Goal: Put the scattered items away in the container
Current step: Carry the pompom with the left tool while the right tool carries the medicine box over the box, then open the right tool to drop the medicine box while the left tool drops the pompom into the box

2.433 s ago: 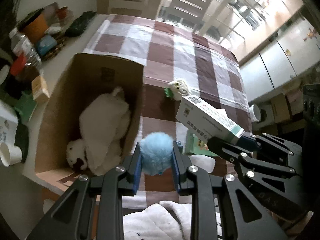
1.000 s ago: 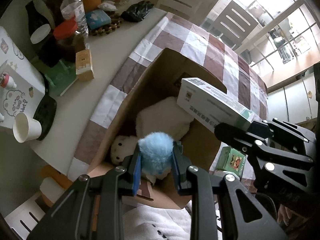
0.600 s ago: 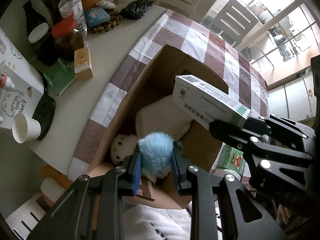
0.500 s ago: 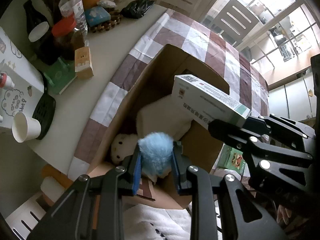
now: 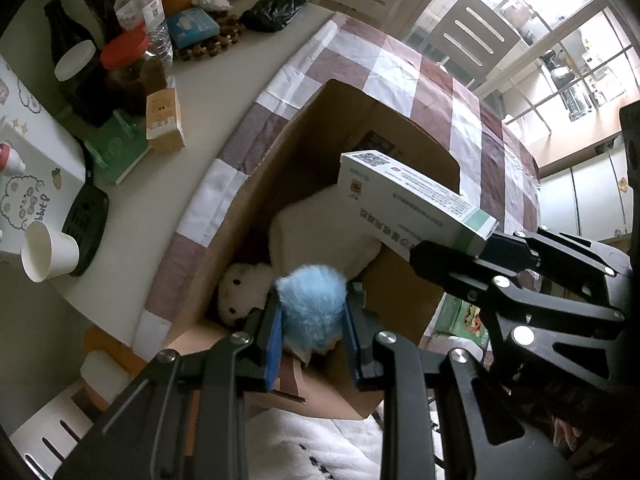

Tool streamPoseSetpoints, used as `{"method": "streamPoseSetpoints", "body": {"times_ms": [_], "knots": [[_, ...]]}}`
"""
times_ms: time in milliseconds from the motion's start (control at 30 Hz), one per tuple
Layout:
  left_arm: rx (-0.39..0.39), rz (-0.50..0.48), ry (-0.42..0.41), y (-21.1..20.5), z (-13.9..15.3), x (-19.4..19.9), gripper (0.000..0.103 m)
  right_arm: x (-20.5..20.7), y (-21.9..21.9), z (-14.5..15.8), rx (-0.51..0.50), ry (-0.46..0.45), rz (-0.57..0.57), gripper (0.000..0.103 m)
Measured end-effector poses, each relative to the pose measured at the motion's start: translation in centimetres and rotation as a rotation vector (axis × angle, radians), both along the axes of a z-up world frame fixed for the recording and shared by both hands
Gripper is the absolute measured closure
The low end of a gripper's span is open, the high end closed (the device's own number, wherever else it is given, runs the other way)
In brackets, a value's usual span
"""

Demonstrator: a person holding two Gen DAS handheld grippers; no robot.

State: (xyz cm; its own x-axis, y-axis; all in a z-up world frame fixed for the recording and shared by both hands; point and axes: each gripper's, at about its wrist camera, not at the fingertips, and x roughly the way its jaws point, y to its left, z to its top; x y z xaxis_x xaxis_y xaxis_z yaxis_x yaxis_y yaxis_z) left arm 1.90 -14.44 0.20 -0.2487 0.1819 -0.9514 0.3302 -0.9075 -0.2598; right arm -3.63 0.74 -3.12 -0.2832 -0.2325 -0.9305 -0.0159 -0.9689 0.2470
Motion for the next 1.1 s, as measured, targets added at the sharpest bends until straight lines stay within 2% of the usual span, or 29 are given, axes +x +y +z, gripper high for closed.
{"method": "streamPoseSetpoints", "body": {"times_ms": [333,500,667,767,933,1100], "knots": [[-0.008,0.006,0.000,0.1,0.0,-0.1,0.077,-0.1,0.1,-0.2,0.010,0.002,0.006,0.072],[-0.006,0.022,-0.002,-0.3,0.1,-0.1,0.068,-0.4,0.2,-0.5,0.004,-0.010,0.019,0.072],[-0.019,0.043,-0.003,-0.8,0.3,0.0,0.049,-0.5,0.8,-0.6,-0.003,-0.033,0.015,0.071],[-0.024,0.052,0.004,-1.1,0.6,0.1,0.043,-0.3,1.1,-0.4,-0.010,-0.040,0.001,0.066],[-0.038,0.050,0.002,-0.9,0.9,-0.1,0.036,0.1,1.6,-0.1,0.005,-0.041,-0.028,0.060],[-0.043,0.032,-0.002,-0.5,1.0,-0.2,0.036,0.7,2.0,0.0,-0.010,-0.047,-0.046,0.057]]}}
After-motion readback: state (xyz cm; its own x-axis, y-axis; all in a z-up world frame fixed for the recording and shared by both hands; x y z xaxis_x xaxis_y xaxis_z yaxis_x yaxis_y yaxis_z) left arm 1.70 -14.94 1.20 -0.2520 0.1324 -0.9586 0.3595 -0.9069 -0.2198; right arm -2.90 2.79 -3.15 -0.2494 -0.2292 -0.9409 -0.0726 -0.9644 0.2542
